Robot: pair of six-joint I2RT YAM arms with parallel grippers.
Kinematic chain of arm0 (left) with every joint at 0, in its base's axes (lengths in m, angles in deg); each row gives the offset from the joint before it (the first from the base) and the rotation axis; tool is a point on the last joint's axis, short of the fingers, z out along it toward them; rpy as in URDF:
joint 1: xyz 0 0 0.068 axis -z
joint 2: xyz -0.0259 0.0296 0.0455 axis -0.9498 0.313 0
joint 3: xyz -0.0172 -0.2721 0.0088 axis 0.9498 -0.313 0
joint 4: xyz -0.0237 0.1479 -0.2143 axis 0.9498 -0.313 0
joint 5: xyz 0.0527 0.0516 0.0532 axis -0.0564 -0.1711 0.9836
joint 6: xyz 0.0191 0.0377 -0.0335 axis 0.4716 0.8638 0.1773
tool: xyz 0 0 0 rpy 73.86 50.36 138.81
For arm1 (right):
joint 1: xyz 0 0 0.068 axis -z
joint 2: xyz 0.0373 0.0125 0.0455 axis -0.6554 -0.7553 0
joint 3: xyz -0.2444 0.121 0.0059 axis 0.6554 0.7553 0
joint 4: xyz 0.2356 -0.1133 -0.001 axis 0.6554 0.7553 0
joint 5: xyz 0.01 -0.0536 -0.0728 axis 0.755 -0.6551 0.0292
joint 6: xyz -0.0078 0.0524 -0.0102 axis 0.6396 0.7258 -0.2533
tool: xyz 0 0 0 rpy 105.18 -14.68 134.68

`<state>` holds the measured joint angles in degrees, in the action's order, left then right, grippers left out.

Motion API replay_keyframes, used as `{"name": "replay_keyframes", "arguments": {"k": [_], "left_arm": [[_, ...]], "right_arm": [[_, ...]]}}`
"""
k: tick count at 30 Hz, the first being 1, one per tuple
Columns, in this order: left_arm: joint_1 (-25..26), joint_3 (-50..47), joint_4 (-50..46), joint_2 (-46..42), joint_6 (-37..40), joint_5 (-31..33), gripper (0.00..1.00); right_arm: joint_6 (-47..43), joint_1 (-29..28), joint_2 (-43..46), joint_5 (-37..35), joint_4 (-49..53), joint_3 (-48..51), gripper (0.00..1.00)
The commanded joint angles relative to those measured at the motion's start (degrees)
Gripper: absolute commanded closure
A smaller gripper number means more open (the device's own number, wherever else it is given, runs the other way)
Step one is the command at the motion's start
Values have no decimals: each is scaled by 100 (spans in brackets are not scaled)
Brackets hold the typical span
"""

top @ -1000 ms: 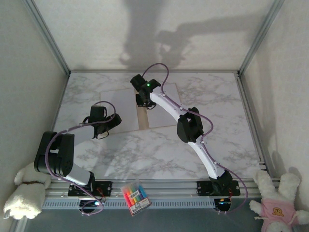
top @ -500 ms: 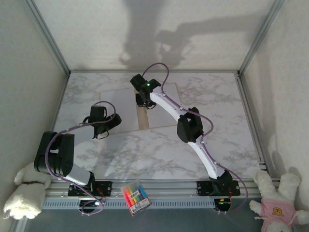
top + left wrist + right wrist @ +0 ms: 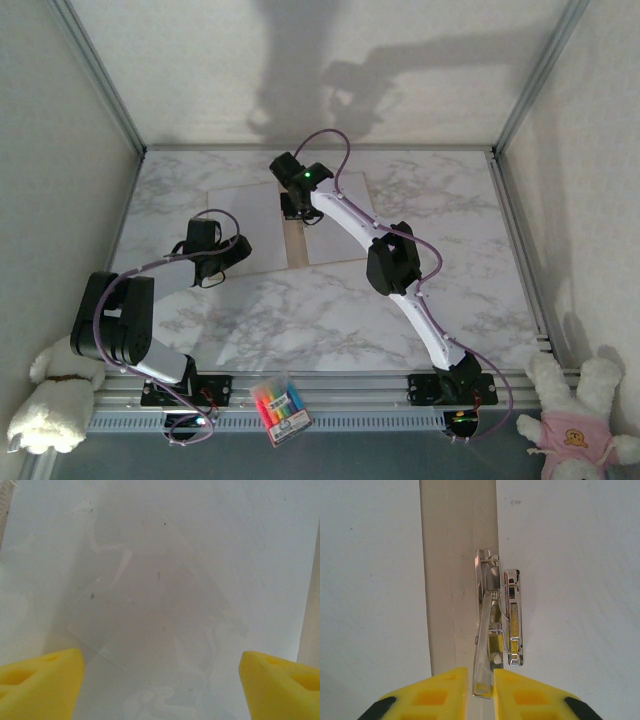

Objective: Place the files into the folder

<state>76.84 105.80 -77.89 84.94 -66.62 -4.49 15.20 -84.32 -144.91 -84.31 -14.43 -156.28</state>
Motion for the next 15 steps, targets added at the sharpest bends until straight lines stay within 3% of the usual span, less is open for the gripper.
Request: {"name": "replay_keyframes", "arguments": {"k": [1,15], "left_arm": [[-41,1,-226,132,56,-57,18],[-40,35,-240,144,65,-75,18]], "right_arm": [[-57,31,-135,-37,212,-135,82],[-178,31,-60,-151,290,118,87]]}}
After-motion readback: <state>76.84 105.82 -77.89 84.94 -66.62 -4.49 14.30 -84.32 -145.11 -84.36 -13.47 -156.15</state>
